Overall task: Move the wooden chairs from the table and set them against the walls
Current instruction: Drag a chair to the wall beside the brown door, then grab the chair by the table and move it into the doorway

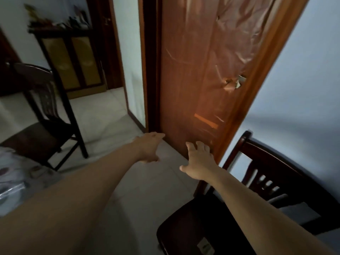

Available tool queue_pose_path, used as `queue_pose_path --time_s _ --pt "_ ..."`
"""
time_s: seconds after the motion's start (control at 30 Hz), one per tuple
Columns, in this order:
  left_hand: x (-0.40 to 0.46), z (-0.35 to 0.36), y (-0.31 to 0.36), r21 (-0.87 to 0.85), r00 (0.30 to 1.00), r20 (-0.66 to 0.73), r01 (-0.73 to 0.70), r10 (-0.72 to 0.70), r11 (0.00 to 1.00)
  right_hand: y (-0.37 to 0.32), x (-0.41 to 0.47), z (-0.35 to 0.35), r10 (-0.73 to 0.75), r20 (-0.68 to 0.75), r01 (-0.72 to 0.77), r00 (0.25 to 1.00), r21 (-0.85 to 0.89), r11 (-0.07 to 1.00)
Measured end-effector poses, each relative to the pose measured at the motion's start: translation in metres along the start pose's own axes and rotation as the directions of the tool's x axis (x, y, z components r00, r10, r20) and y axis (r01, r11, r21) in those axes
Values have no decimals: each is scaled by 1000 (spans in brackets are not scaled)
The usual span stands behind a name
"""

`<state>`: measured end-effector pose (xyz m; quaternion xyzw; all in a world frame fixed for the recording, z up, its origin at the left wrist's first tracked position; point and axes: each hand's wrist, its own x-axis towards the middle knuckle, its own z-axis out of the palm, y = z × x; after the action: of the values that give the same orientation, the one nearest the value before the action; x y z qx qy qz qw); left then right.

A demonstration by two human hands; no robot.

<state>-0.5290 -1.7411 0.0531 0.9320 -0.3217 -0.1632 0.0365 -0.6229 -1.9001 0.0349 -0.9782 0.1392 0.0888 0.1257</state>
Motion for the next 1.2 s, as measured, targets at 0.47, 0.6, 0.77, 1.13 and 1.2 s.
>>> queue_pose_path --time_s 0.47,0.6,0.77,1.13,1.2 --pt "-84 -13 -207 -124 943 -62 318 -328 940 -207 64 27 -291 135 294 947 -2 956" --pt "-101 -15 -253 -133 901 -67 418 -429 899 -255 90 35 -389 167 396 906 -11 918" --pt "-92 -21 -301 -166 848 -57 513 -527 842 -304 138 45 -478 200 487 855 6 874" --pt "8 -85 -403 -220 764 -148 594 -628 774 -386 309 12 -609 172 607 774 70 792" --pt "22 -94 -421 -232 760 -167 589 -628 774 -404 333 9 -622 171 621 764 67 781"
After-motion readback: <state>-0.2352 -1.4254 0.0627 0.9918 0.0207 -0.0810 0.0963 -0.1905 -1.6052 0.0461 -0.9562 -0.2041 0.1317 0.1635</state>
